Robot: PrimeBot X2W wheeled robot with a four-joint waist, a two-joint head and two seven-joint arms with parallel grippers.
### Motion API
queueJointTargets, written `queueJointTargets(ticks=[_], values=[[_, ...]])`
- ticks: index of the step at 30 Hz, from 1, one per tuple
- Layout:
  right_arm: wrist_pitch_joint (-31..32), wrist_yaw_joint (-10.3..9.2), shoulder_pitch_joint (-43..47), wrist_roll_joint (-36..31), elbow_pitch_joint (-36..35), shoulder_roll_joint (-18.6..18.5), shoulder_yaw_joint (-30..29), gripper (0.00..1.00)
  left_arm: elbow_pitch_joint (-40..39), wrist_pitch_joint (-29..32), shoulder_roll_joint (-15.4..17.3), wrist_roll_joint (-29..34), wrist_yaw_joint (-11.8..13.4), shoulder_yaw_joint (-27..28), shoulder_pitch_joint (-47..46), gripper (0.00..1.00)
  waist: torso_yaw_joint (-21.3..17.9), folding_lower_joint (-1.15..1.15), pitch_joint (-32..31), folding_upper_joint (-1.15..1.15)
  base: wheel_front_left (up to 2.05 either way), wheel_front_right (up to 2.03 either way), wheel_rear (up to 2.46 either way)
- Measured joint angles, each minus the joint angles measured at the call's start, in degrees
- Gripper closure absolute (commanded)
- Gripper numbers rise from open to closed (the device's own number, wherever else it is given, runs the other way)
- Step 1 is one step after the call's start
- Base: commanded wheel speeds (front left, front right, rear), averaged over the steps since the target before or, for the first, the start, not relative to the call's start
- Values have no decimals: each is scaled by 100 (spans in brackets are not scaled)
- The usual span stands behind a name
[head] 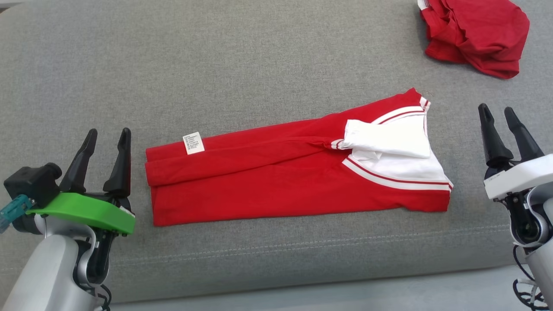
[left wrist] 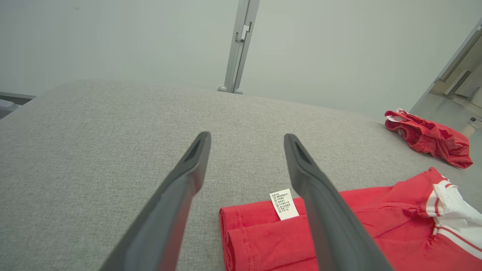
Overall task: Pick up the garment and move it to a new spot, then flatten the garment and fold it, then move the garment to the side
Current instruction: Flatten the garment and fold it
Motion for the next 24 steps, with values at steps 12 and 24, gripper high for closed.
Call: queueJointTargets(ticks=[12, 24], values=[[1, -34, 651, -91, -37, 628, -613, 0, -208, -15, -265, 386, 147, 366, 575, 0, -136, 0, -175, 0, 0, 0, 0], [1, 16, 705, -180, 397, 839, -323, 0, -532, -15, -359, 690, 138, 463, 670, 0, -121, 0, -67, 0, 0, 0, 0]])
